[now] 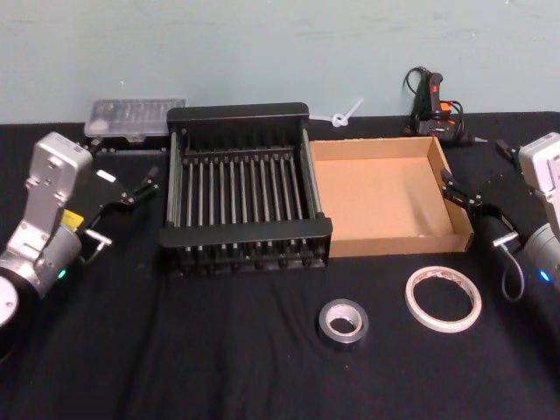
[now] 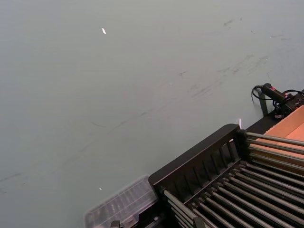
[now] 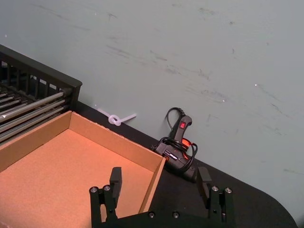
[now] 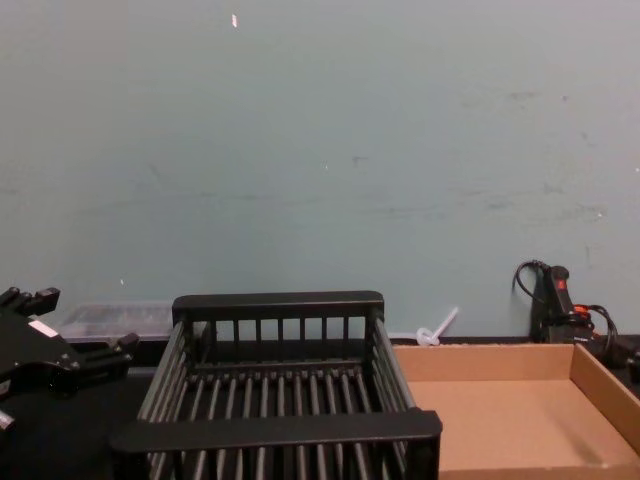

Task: Pick up the white tape and place it into the black box , Pick up the silver tape and place it into the brown box.

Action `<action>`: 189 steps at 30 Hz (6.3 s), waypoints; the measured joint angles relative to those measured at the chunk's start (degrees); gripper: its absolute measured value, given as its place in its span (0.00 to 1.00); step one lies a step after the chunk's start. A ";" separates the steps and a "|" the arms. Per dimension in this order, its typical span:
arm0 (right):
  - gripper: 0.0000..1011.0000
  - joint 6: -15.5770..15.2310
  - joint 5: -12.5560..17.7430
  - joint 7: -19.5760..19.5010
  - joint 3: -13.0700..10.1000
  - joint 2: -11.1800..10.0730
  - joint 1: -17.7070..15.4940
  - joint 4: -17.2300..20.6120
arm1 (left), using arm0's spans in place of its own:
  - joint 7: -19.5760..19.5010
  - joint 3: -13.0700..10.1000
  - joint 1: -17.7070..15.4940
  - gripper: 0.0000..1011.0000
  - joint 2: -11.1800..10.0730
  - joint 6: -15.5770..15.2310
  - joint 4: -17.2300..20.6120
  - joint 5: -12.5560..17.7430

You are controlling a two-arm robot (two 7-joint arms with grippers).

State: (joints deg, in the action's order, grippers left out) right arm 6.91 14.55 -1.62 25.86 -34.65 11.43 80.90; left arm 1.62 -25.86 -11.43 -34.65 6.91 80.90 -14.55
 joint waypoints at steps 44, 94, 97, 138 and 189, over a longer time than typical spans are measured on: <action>0.99 -12.90 10.43 11.22 -9.24 -5.92 -9.52 14.84 | 0.00 0.00 0.00 0.99 0.00 0.00 0.00 0.00; 0.99 -28.72 11.26 20.47 -11.05 -3.52 -14.15 15.05 | 0.00 0.00 0.00 0.99 0.00 0.00 0.00 0.00; 0.99 -29.00 11.16 20.67 -11.08 -3.35 -14.18 14.89 | 0.00 0.00 0.00 0.99 0.00 0.00 0.00 0.00; 0.99 -30.32 11.27 21.17 -11.25 -2.14 -14.21 13.53 | 0.00 0.00 0.00 0.99 0.00 0.00 0.00 0.00; 0.17 -30.26 11.32 21.17 -11.24 -2.17 -14.20 13.56 | 0.00 0.00 0.00 0.99 0.00 0.00 0.00 0.00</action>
State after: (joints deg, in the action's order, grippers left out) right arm -23.35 25.87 19.55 14.62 -36.81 -2.78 94.45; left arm 1.62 -25.86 -11.43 -34.65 6.91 80.90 -14.55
